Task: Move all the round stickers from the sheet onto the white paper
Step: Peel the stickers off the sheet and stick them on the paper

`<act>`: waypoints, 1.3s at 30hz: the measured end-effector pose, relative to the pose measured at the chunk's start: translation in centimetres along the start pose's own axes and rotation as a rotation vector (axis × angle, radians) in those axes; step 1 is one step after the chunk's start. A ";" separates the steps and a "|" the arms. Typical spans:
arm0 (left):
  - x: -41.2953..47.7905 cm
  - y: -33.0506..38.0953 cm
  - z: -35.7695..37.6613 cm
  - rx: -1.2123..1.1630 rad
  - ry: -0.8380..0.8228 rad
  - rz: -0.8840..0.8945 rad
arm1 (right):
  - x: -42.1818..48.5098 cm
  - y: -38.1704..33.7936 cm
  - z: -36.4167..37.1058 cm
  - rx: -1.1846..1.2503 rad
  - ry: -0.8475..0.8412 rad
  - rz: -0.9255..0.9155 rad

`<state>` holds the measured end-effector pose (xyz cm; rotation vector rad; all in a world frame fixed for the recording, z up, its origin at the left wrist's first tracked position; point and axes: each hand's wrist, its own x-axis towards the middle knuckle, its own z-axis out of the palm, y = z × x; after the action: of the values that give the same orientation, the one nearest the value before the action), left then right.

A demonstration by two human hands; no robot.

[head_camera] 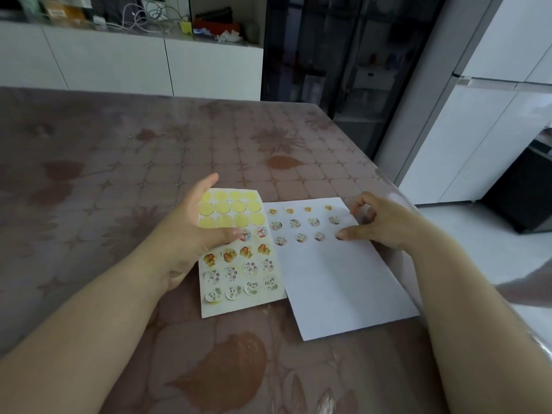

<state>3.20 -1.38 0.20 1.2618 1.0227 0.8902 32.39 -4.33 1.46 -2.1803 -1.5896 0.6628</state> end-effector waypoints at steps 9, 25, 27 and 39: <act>0.2 0.9 -0.6 -0.114 -0.037 -0.115 | -2.1 -4.8 2.0 -0.030 0.184 -0.368; -0.4 1.2 -0.4 -0.214 -0.159 -0.244 | -3.8 -9.8 10.5 -0.049 0.281 -0.840; -0.4 1.2 -0.4 -0.198 -0.177 -0.248 | -3.9 -9.9 10.5 -0.037 0.278 -0.865; -0.1 0.7 -0.9 -0.074 -0.167 -0.157 | -4.7 -10.3 7.2 0.374 0.052 -0.577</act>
<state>2.36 -1.12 0.90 1.1560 0.9338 0.6846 19.04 -5.61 1.89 -1.3720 -1.7778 0.6429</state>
